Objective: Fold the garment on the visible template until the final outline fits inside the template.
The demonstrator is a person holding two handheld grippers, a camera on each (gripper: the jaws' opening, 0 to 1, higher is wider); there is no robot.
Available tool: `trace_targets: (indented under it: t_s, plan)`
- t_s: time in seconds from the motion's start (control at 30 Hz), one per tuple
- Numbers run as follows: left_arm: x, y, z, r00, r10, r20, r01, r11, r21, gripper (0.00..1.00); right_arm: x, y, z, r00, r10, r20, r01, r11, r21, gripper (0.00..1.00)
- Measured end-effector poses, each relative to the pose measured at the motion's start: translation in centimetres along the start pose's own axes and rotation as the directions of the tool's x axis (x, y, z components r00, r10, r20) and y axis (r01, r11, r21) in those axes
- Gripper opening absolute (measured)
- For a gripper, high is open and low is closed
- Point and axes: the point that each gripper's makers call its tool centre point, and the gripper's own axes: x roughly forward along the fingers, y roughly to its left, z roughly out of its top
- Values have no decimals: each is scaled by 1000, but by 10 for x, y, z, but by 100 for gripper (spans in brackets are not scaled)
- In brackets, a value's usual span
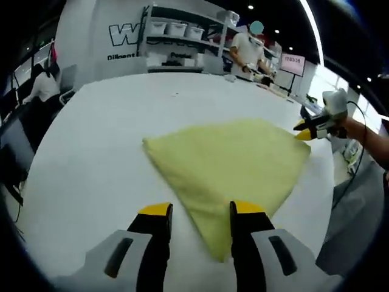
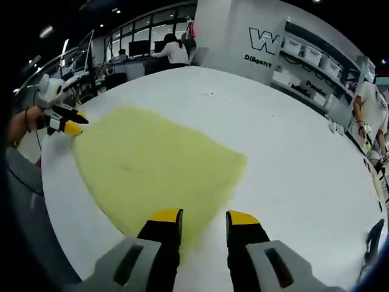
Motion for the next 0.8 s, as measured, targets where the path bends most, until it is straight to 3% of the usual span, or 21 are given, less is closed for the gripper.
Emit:
trace_targets:
  t_s: [0.27, 0.4, 0.53, 0.63, 0.8]
  plan:
    - [0, -13, -18, 998, 0, -62, -1, 1000, -20, 36, -6, 14, -21, 998, 62, -7, -61, 995, 76, 22]
    - [0, -12, -21, 997, 15, -75, -16, 1000, -8, 33, -7, 23, -27, 994, 109, -5, -108, 986, 124, 13]
    - [-2, -13, -26, 994, 21, -106, -23, 1000, -15, 20, -8, 23, -32, 994, 103, -32, -100, 990, 104, 1]
    - [-1, -12, -32, 992, 38, -121, -41, 999, -28, 5, -8, 24, -34, 993, 109, -42, -104, 990, 98, 0]
    - [-6, -10, -36, 986, 54, -160, -65, 996, -67, 1, -12, 21, -38, 995, 42, -94, -39, 999, 34, 0]
